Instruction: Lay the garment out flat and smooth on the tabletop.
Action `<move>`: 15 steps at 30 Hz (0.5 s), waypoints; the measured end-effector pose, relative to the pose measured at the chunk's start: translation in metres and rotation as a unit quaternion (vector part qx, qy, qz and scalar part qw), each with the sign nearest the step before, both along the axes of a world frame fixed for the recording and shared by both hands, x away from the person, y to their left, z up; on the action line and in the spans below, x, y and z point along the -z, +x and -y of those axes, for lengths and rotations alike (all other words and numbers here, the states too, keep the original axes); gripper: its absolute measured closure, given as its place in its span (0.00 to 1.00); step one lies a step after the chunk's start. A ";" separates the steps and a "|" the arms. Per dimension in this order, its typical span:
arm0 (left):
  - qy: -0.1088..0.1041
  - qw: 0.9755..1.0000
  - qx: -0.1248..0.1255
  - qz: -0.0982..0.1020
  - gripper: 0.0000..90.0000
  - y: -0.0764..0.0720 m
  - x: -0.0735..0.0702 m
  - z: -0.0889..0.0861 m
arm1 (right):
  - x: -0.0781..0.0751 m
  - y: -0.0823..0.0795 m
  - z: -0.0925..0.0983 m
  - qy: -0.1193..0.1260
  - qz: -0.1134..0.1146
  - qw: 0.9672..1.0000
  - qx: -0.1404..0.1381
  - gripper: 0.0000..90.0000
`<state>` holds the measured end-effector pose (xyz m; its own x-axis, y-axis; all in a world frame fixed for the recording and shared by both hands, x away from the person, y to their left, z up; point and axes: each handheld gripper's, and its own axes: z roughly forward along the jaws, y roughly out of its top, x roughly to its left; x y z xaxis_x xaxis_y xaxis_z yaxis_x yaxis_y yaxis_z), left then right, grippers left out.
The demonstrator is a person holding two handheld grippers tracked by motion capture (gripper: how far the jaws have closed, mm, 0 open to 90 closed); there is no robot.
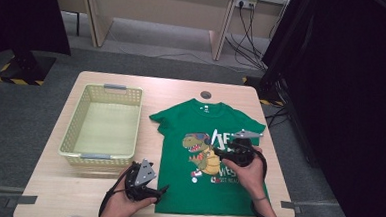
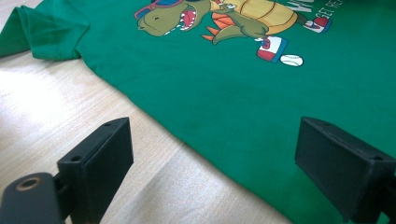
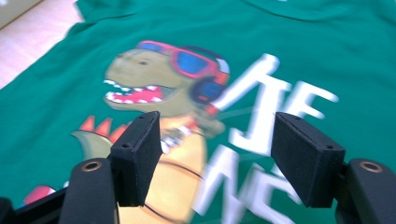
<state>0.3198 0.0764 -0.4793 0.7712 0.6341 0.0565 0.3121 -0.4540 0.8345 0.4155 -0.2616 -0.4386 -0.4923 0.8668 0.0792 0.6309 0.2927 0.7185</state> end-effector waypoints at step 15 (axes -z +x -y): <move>-0.002 1.000 -0.002 -0.002 0.12 0.000 0.000 0.000 | 0.000 -0.019 0.049 0.026 0.010 0.998 0.062 0.34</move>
